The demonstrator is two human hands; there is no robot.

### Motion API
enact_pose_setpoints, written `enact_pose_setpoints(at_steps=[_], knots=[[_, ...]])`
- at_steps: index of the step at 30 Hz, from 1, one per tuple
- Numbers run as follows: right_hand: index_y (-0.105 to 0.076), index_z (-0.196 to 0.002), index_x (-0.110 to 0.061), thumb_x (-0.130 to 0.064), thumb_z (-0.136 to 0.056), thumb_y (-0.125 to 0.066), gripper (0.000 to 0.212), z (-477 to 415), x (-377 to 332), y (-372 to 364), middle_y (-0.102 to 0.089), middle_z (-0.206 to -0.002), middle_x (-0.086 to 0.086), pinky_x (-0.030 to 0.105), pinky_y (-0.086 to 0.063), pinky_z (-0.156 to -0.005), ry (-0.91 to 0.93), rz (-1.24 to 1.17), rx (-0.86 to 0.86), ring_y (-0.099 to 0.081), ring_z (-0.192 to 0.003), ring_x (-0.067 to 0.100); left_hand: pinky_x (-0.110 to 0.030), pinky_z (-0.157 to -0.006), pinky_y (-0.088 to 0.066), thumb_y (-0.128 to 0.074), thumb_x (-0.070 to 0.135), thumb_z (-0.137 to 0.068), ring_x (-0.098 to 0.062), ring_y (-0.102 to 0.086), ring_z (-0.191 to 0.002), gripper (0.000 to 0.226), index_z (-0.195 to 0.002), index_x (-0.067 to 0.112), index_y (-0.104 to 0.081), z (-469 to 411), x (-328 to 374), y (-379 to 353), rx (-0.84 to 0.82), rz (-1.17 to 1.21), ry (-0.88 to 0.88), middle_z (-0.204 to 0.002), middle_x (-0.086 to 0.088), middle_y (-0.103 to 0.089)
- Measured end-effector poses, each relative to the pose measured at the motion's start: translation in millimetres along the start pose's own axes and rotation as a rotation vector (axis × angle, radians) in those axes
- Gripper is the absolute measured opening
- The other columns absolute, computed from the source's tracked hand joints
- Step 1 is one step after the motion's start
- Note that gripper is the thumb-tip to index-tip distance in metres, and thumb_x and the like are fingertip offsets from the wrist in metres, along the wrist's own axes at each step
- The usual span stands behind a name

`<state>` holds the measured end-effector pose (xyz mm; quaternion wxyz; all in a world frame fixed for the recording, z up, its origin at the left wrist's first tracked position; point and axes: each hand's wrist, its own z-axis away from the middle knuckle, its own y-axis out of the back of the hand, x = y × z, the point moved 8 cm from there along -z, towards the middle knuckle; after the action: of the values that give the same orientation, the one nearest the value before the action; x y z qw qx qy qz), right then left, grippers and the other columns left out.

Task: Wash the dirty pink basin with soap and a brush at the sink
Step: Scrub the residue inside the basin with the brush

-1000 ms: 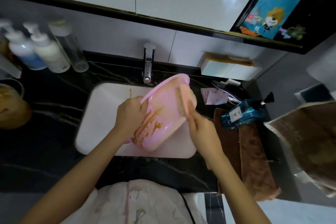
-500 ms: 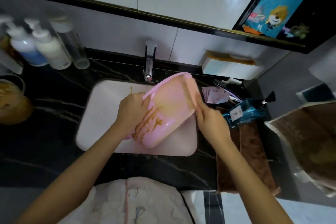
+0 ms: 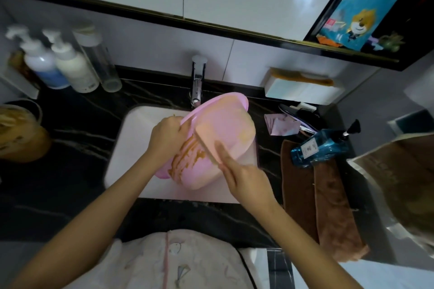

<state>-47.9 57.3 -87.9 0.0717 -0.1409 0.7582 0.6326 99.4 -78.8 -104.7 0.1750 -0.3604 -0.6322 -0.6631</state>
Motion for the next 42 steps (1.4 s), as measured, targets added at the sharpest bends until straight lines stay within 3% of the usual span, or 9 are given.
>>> enact_pose_setpoints(at_steps=[2,6,12,16,21,26,32,37,42], knots=[[-0.024,-0.147,-0.029,-0.04,-0.095,-0.032,0.054,7.4,17.7,-1.6,-0.049,-0.043,0.003,0.03,-0.037,-0.03,-0.007,0.035,0.019,-0.045,-0.032,0.021,-0.029,-0.048,-0.024,-0.041,0.028,-0.098,-0.018,-0.034,-0.049,0.049,-0.052,0.017,-0.031,-2.8,-0.6,2.3,0.004,0.009,-0.009,-0.05,0.0,-0.036],[-0.023,-0.149,-0.027,-0.036,-0.1,-0.033,0.05,-9.9,59.4,-3.8,-0.048,-0.051,0.004,0.033,-0.033,-0.039,-0.441,-0.269,0.175,-0.045,-0.041,0.018,-0.029,-0.049,-0.026,-0.04,0.03,-0.097,-0.02,-0.036,-0.049,0.049,-0.051,0.018,-0.032,-7.6,-3.9,1.6,0.011,0.008,-0.004,-0.048,0.0,-0.038],[-0.028,-0.147,-0.021,-0.034,-0.098,-0.032,0.051,8.6,2.3,-36.8,-0.056,-0.048,0.003,0.028,-0.028,-0.036,-0.246,-0.144,0.231,-0.046,-0.034,0.019,-0.029,-0.05,-0.028,-0.04,0.032,-0.098,-0.018,-0.039,-0.051,0.048,-0.052,0.017,-0.035,-12.4,-6.4,6.2,0.034,0.015,0.006,-0.051,0.0,-0.043],[-0.025,-0.148,-0.024,-0.027,-0.102,-0.035,0.047,-5.4,43.5,-30.2,-0.066,-0.078,0.02,0.042,-0.046,-0.047,-0.67,-0.482,0.442,-0.056,-0.061,0.029,-0.03,-0.05,-0.029,-0.039,0.033,-0.099,-0.019,-0.04,-0.051,0.05,-0.054,0.011,-0.037,-15.0,-13.3,9.5,0.045,0.011,0.026,-0.053,-0.005,-0.045],[-0.032,-0.146,-0.015,-0.031,-0.097,-0.032,0.051,3.4,-3.6,-39.9,-0.052,-0.045,0.005,0.023,-0.026,-0.037,-0.371,-0.29,0.361,-0.045,-0.034,0.016,-0.029,-0.049,-0.028,-0.04,0.031,-0.098,-0.021,-0.041,-0.052,0.048,-0.052,0.016,-0.036,-21.4,-15.5,12.0,0.051,0.006,0.023,-0.052,-0.003,-0.044],[-0.026,-0.149,-0.018,-0.021,-0.102,-0.035,0.048,-6.5,38.8,-31.5,-0.066,-0.084,0.023,0.043,-0.045,-0.056,-0.683,-0.538,0.468,-0.058,-0.07,0.03,-0.029,-0.048,-0.027,-0.039,0.032,-0.099,-0.018,-0.04,-0.05,0.05,-0.051,0.017,-0.035,-16.9,-13.8,10.2,0.06,0.005,0.013,-0.051,-0.002,-0.042],[-0.018,-0.147,-0.025,-0.032,-0.095,-0.032,0.055,8.9,-15.0,-60.6,-0.056,-0.05,0.004,0.03,-0.041,-0.037,-0.148,-0.167,0.173,-0.049,-0.038,0.025,-0.033,-0.05,-0.025,-0.04,0.032,-0.098,-0.022,-0.039,-0.053,0.048,-0.055,0.012,-0.036,-20.8,-12.4,9.3,0.032,-0.035,0.033,-0.053,-0.004,-0.043],[-0.012,-0.147,-0.029,-0.037,-0.096,-0.03,0.056,-2.5,22.0,-33.0,-0.048,-0.046,0.008,0.027,-0.025,-0.041,-0.552,-0.286,0.379,-0.048,-0.039,0.028,-0.03,-0.049,-0.027,-0.039,0.034,-0.098,-0.019,-0.039,-0.052,0.049,-0.055,0.012,-0.036,-22.5,-18.2,10.9,0.041,0.002,0.031,-0.053,-0.003,-0.043],[-0.021,-0.148,-0.023,-0.029,-0.094,-0.035,0.056,4.8,-16.9,-51.2,-0.05,-0.044,0.001,0.028,-0.035,-0.035,-0.157,-0.087,0.212,-0.047,-0.035,0.026,-0.031,-0.049,-0.026,-0.037,0.042,-0.096,-0.019,-0.036,-0.05,0.051,-0.054,0.012,-0.034,-28.7,-24.0,13.7,0.021,0.022,0.037,-0.051,-0.003,-0.04]])
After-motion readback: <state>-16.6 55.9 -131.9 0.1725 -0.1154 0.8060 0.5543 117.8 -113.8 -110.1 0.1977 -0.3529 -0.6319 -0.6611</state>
